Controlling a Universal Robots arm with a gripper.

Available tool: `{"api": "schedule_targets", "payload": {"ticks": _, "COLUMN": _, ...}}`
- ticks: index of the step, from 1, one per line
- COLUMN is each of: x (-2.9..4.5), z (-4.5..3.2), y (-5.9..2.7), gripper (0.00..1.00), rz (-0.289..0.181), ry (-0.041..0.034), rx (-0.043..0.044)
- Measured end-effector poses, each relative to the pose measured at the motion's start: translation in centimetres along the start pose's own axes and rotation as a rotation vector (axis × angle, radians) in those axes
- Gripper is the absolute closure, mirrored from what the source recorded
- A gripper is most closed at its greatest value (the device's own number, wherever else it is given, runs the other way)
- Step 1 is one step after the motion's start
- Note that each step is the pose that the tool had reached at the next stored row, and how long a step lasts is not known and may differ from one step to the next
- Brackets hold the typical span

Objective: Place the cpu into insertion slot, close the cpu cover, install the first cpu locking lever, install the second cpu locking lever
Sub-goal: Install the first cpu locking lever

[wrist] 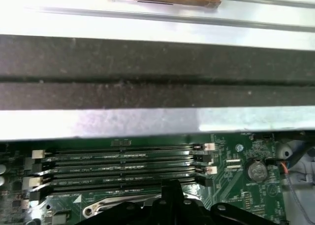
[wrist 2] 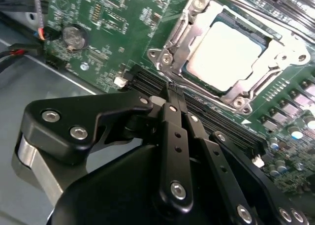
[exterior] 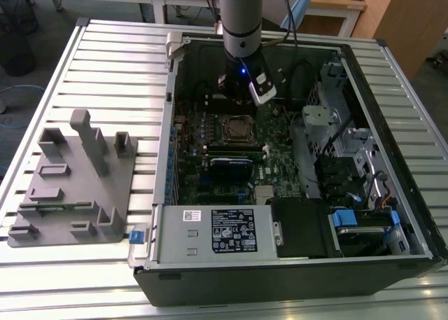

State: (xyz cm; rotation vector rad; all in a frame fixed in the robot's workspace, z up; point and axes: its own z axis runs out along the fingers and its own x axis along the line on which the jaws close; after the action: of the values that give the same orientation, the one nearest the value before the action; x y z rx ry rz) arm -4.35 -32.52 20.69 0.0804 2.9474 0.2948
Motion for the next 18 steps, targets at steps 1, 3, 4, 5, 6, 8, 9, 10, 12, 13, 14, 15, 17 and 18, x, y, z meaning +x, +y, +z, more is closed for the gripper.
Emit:
{"api": "schedule_targets", "payload": {"ticks": 1, "x": -0.06, "z": 0.01, "y": 0.0, "gripper": 0.89, "rz": 0.003, "ry": 0.0171, "rx": 0.0035}}
{"api": "schedule_targets", "payload": {"ticks": 3, "x": -0.18, "z": 0.03, "y": 0.0, "gripper": 0.89, "rz": 0.009, "ry": 0.0521, "rx": 0.013}}
{"api": "schedule_targets", "payload": {"ticks": 4, "x": -0.23, "z": 0.04, "y": 0.0, "gripper": 0.89, "rz": 0.011, "ry": 0.0696, "rx": 0.019}}
{"api": "schedule_targets", "payload": {"ticks": 5, "x": -0.25, "z": 0.04, "y": 0.0, "gripper": 0.89, "rz": 0.014, "ry": 0.0881, "rx": 0.0265}}
{"api": "schedule_targets", "payload": {"ticks": 6, "x": -0.27, "z": 0.05, "y": 0.01, "gripper": 0.89, "rz": 0.016, "ry": 0.1052, "rx": 0.0358}}
{"api": "schedule_targets", "payload": {"ticks": 8, "x": -0.29, "z": 0.06, "y": 0.01, "gripper": 0.89, "rz": 0.02, "ry": 0.1397, "rx": 0.0569}}
{"api": "schedule_targets", "payload": {"ticks": 9, "x": -0.29, "z": 0.06, "y": 0.01, "gripper": 0.89, "rz": 0.022, "ry": 0.1556, "rx": 0.0673}}
{"api": "schedule_targets", "payload": {"ticks": 10, "x": -0.29, "z": 0.06, "y": 0.0, "gripper": 0.89, "rz": 0.023, "ry": 0.169, "rx": 0.0767}}
{"api": "schedule_targets", "payload": {"ticks": 12, "x": -0.29, "z": 0.05, "y": 0.0, "gripper": 0.89, "rz": 0.024, "ry": 0.1724, "rx": 0.0788}}
{"api": "schedule_targets", "payload": {"ticks": 13, "x": -0.28, "z": 0.05, "y": 0.0, "gripper": 0.89, "rz": 0.024, "ry": 0.1727, "rx": 0.079}}
{"api": "schedule_targets", "payload": {"ticks": 14, "x": -0.29, "z": 0.05, "y": 0.0, "gripper": 0.89, "rz": 0.024, "ry": 0.1729, "rx": 0.079}}
{"api": "schedule_targets", "payload": {"ticks": 15, "x": -0.3, "z": 0.06, "y": 0.01, "gripper": 0.89, "rz": 0.023, "ry": 0.1735, "rx": 0.0816}}
{"api": "schedule_targets", "payload": {"ticks": 17, "x": -0.3, "z": 0.05, "y": 0.01, "gripper": 0.89, "rz": 0.022, "ry": 0.1787, "rx": 0.1045}}
{"api": "schedule_targets", "payload": {"ticks": 18, "x": -0.29, "z": 0.06, "y": 0.01, "gripper": 0.89, "rz": 0.022, "ry": 0.182, "rx": 0.1164}}
